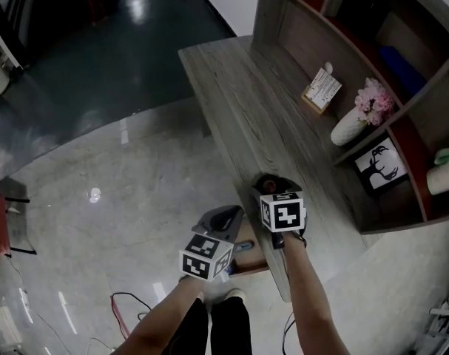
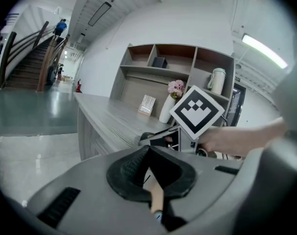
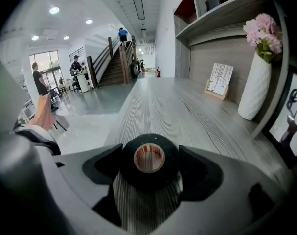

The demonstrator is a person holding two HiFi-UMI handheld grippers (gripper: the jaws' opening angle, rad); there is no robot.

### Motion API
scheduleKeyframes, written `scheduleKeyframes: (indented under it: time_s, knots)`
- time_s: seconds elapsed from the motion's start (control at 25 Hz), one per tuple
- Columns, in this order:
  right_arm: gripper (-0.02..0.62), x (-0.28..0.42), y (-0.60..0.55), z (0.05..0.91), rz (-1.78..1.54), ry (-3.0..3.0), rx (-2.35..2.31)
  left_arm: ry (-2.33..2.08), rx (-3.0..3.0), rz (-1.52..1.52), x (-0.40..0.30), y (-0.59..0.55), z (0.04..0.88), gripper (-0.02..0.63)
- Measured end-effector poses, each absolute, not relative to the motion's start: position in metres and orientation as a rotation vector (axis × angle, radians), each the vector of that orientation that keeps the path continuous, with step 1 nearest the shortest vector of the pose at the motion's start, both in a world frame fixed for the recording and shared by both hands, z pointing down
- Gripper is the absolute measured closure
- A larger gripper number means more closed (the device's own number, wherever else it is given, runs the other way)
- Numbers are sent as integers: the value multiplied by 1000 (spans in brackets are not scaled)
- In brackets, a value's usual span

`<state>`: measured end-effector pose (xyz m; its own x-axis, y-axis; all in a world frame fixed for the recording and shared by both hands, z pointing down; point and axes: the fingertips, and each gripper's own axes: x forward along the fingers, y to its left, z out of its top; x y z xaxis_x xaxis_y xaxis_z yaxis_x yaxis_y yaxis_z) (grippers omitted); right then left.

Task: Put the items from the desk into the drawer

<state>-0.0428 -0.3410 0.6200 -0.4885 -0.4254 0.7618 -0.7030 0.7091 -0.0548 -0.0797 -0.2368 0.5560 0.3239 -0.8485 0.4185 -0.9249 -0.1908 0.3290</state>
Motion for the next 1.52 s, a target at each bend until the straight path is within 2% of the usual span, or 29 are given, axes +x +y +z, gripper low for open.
scheduleKeyframes:
  time_s: [1.52]
  knots:
    - [227, 12, -234, 512, 549, -2244, 1035, -1543, 2134, 182, -51, -170, 478, 597]
